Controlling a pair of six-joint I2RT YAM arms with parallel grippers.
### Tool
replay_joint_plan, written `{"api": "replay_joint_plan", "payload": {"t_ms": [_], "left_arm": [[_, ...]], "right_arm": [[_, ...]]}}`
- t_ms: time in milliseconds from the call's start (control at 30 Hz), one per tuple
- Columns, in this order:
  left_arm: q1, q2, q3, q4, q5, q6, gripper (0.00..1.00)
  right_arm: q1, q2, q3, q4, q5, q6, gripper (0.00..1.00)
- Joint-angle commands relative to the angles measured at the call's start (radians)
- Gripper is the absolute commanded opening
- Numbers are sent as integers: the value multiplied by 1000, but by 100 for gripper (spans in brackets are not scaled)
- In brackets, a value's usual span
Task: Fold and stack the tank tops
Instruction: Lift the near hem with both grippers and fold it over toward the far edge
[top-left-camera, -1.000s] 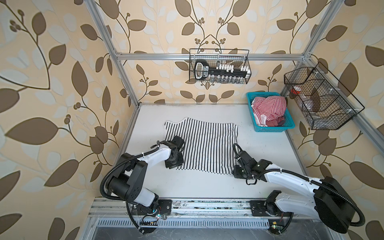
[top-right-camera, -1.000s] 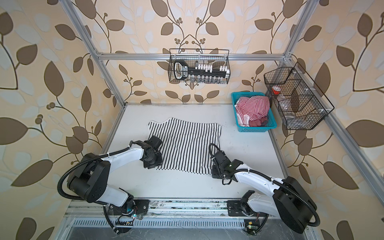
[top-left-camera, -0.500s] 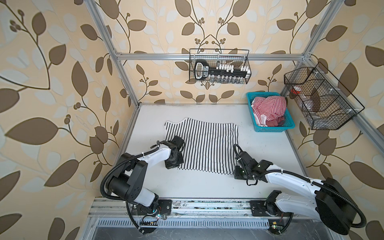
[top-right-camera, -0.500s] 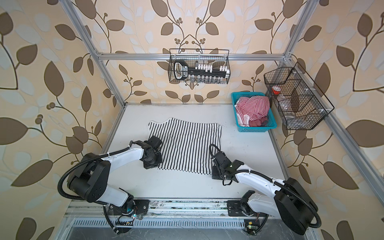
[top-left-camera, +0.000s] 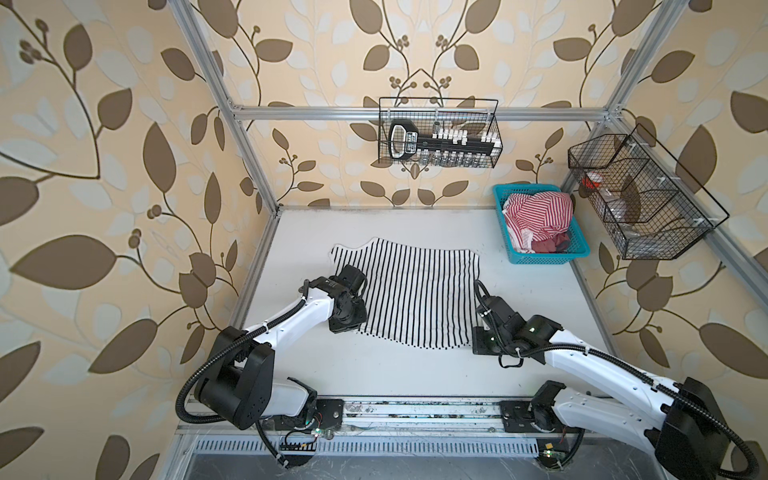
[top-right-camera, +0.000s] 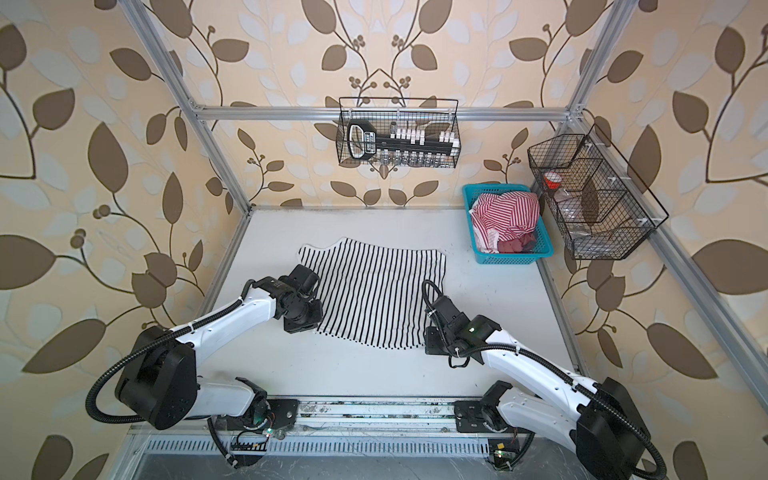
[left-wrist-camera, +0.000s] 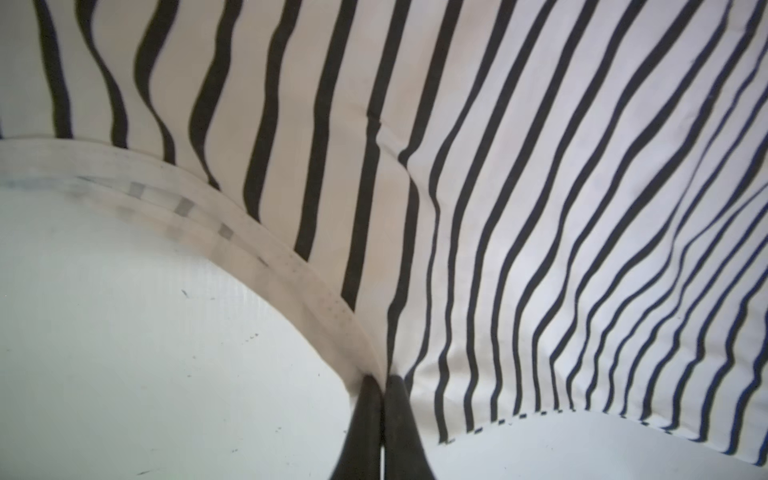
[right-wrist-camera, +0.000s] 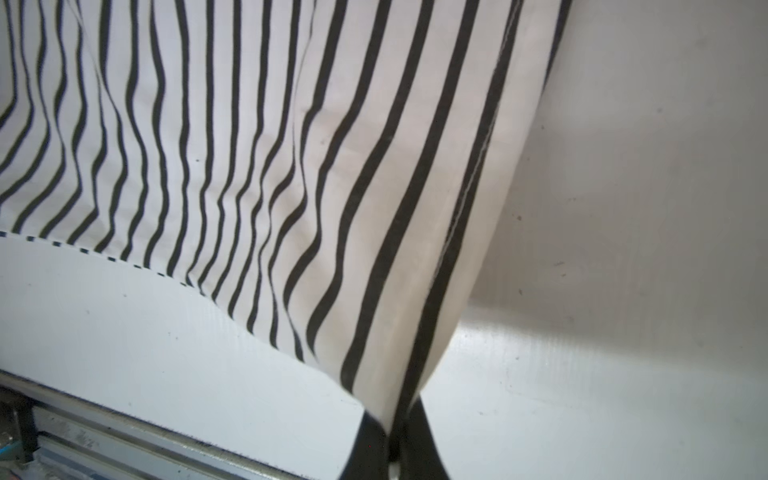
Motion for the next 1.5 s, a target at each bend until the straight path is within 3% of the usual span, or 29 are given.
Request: {"api": "replay_joint_plan", "payload": {"t_ms": [0,633,1467], "left_arm": [[-6,14,58,-57,5,43,0],[4,364,468,-167,-72,183,0],[86,782,971,-338,-20,303,0]], "right_arm": [[-38,5,33,-49,-28,-48,0],[-338,244,247,-41,-165,-301,5],[-466,699,589,-102,-232,-448,14]]}}
